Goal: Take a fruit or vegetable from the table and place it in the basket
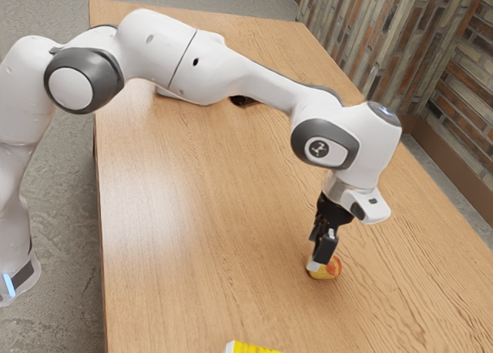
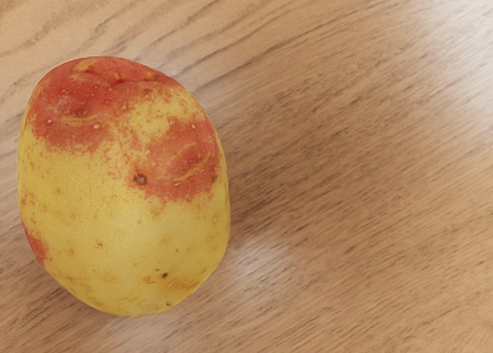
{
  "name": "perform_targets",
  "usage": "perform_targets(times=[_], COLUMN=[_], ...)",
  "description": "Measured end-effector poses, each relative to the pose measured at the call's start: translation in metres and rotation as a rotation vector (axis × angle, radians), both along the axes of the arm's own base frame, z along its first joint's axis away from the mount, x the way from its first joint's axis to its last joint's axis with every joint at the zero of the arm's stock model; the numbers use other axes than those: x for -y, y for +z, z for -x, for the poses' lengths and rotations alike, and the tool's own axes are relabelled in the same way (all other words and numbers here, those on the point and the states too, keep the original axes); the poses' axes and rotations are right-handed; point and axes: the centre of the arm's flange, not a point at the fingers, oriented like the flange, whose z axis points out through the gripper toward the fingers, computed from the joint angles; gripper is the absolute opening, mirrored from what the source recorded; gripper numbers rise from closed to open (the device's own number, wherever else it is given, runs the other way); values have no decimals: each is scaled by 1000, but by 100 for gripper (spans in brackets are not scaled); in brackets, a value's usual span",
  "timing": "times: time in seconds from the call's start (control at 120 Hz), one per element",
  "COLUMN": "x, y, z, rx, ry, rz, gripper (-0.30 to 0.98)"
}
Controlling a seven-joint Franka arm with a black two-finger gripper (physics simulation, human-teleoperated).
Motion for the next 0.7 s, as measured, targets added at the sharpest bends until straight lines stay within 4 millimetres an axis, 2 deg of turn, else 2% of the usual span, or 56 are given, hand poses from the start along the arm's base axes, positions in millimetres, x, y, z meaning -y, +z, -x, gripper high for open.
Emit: perform_targets(times=[0.192,0.3,0.417,0.7], x=[-3,-6,-13,-13], y=[-14,-24,-34,-50], z=[-25,-33,-37,-39], rx=[26,21,10,-4], ry=[40,56,74,91], rz=[35,43,45,54], gripper=[69,69,69,67])
